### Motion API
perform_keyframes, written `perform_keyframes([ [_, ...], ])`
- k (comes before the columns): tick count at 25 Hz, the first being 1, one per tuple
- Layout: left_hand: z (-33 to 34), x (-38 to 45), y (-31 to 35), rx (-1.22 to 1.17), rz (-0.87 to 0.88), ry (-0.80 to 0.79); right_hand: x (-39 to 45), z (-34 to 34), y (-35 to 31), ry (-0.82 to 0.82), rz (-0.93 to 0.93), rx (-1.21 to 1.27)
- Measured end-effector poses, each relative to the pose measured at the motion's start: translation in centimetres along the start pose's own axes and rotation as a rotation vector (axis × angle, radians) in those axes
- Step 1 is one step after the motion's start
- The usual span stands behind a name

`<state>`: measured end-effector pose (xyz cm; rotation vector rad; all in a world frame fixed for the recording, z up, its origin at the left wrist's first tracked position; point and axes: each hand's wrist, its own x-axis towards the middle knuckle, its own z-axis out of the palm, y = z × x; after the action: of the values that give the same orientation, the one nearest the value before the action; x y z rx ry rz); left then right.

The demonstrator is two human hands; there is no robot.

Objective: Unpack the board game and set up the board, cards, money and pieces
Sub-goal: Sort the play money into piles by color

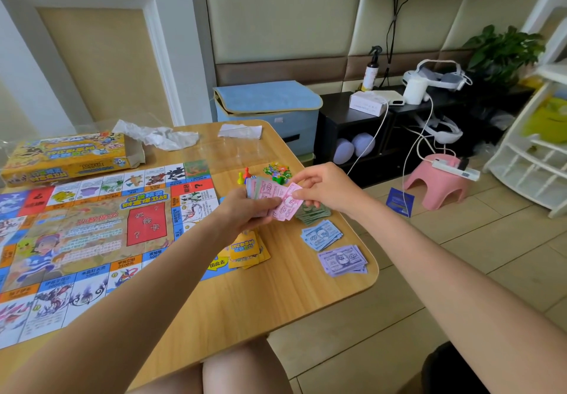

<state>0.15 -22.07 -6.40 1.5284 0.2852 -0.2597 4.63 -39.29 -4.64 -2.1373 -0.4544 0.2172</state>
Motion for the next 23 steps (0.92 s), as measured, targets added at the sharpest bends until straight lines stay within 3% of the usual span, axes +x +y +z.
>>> perform_keyframes([
  [6,0.4,-0.3,0.5,-0.062,0.02,-0.055,-0.1,0.2,0.0,0.004,0.024,0.001],
  [10,0.4,-0.3,0.3,0.067,0.046,-0.039,-0.2,0.0,-0.1,-0.005,0.071,-0.007],
  [14,0.5,-0.3,0.4,-0.091,0.041,-0.068,-0.5,-0.1,-0.1,0.018,0.077,0.084],
  [19,0.5,0.3,0.3,0.1,0.065,-0.011,0.0,0.0,-0.2,-0.05,0.083,0.055],
  [23,-0.2,0.7,0.6,-0.135,0.058,0.032,1.3,-0.5,0.2,0.172,0.167,0.207],
])
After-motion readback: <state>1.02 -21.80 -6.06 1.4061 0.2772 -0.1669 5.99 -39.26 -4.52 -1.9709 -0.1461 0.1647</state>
